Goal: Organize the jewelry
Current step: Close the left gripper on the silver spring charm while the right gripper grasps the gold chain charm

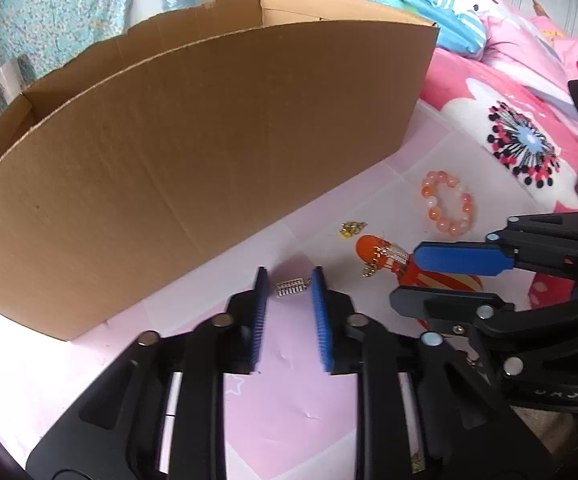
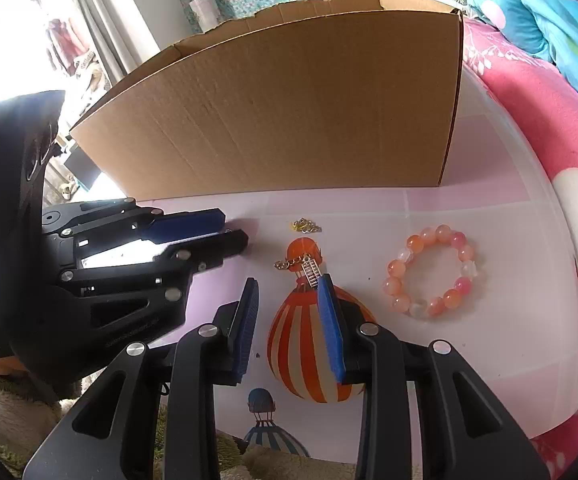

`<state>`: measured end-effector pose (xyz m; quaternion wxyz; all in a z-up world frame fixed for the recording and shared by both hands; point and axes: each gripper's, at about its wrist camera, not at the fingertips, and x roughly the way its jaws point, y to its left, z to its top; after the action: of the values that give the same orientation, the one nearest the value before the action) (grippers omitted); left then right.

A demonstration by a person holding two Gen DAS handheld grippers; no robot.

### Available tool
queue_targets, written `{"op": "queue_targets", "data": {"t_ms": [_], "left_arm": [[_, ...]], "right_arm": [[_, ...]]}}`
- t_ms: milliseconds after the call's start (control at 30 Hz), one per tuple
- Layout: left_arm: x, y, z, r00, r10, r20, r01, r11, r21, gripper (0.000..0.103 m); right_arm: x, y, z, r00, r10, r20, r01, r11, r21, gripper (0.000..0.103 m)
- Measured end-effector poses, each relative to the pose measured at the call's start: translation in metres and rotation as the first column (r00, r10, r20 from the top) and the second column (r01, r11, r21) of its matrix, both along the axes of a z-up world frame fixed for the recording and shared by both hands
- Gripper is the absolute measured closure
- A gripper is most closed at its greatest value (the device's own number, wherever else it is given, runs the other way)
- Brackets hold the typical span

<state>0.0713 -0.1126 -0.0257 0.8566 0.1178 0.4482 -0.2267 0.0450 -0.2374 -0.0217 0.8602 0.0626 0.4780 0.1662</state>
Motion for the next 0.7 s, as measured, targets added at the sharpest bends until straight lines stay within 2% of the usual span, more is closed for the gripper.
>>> {"op": "queue_targets", "data": {"t_ms": [100,467,700], "left_arm": [[0.001,0.001,0.000,1.000,0.001,0.001,-0.001,1.000,-0.001,0.089],[-0.004,0.007,0.000,1.000,-0.002,0.016,0.002,1.000,0.002,0.089],[-0.006,0.024,0.000,0.999,0.034,0.013,-0.034,0.999,0.007,0.089]], "right_arm": [[-0.003,-0.003,0.001,1.000,0.000,0.001,0.000,1.000,0.003,0.072],[-0.008,-0.007,0.007,1.000,-0.007,0.020,0.007,1.000,-0.001,0.072],[-0.003,0.005,0.007,0.999,0.018,0.038,-0.016,0.998,-0.064,0.073]]}}
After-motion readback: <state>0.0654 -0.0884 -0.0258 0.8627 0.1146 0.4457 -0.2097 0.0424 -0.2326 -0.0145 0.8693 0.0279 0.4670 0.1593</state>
